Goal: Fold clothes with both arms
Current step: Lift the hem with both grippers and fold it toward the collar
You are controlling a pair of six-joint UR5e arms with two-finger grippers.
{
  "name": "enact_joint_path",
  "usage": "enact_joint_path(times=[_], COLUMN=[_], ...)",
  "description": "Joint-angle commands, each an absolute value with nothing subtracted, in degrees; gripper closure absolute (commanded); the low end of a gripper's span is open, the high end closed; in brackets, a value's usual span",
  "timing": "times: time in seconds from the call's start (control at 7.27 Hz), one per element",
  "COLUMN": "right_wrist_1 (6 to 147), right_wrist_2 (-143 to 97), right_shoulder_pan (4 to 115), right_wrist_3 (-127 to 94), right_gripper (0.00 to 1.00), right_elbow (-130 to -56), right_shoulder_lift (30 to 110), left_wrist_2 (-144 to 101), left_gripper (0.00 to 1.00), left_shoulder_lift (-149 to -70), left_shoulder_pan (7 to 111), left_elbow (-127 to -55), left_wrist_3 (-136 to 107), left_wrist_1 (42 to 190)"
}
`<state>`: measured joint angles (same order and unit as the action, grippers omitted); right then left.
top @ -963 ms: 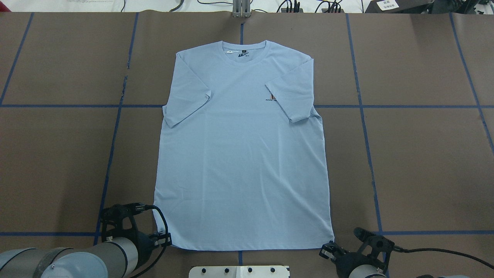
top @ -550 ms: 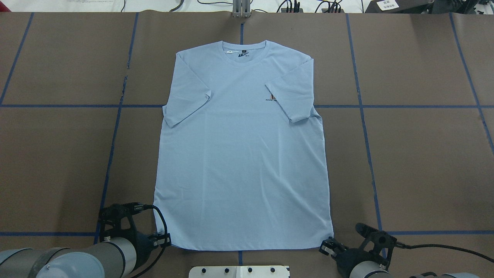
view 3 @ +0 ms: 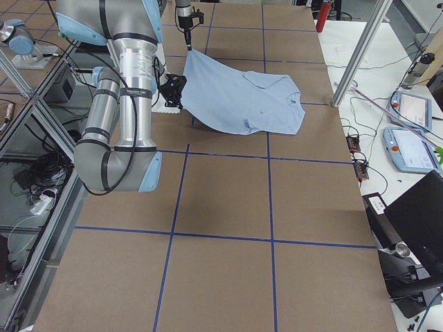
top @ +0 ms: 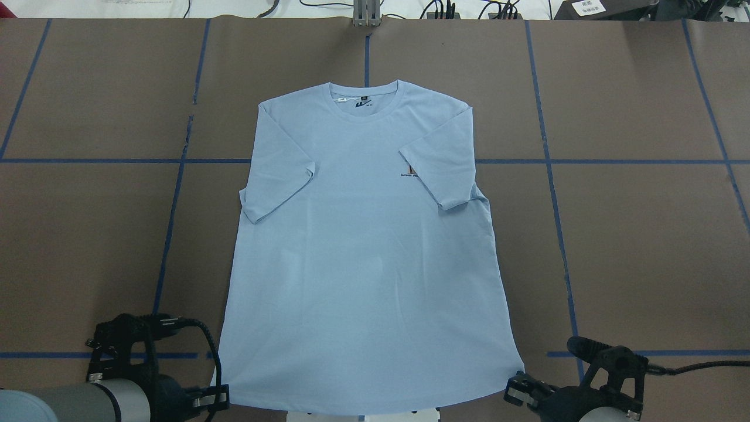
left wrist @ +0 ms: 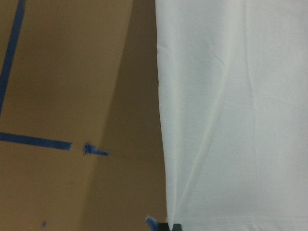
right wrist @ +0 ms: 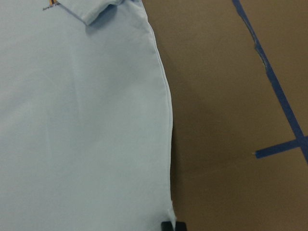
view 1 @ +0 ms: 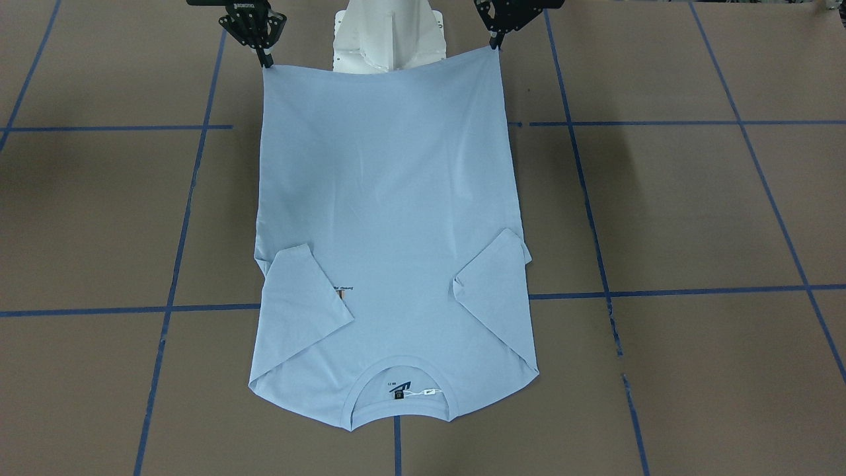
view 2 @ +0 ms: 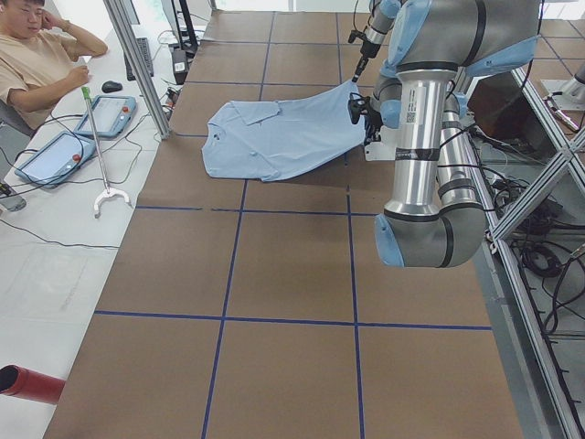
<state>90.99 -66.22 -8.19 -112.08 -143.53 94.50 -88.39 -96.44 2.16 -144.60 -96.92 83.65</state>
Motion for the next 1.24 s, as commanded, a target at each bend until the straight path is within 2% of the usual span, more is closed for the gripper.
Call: enact_joint_path(times=[0.0, 0.14, 0.41, 0.83, 1.1], right_wrist_1=[94.04, 94.65, 99.29, 99.23, 99.14], right_wrist_2=[-76.14, -81.25, -89.88, -92.55, -92.55], right_shoulder_pan=[4.04, 12.66, 26.92, 36.01, 39.71], right_wrist_3=[-99.92, -95.67, -86.25, -81.31, -79.98], right_gripper=[1.00, 1.00, 1.00, 1.00, 1.00], right_elbow=[-142.59, -138.64, -127.76, -120.52, -111.40], right_shoulder_lift=[85.94, 81.78, 67.22, 62.23, 56.10], left_wrist_2=[-94.55, -95.09, -99.11, -100.63, -100.63], left_gripper=[1.00, 1.00, 1.00, 1.00, 1.00], left_shoulder_lift=[-99.82, -103.06, -109.74, -116.35, -119.17], left_shoulder_pan=[9.96, 15.76, 28.77, 40.14, 42.88], left_elbow=[-147.05, -145.82, -135.59, -122.56, -111.24], left_wrist_3=[-87.27, -79.44, -66.95, -58.46, -58.27], left_wrist_1=[80.60, 79.55, 78.57, 80.67, 89.16])
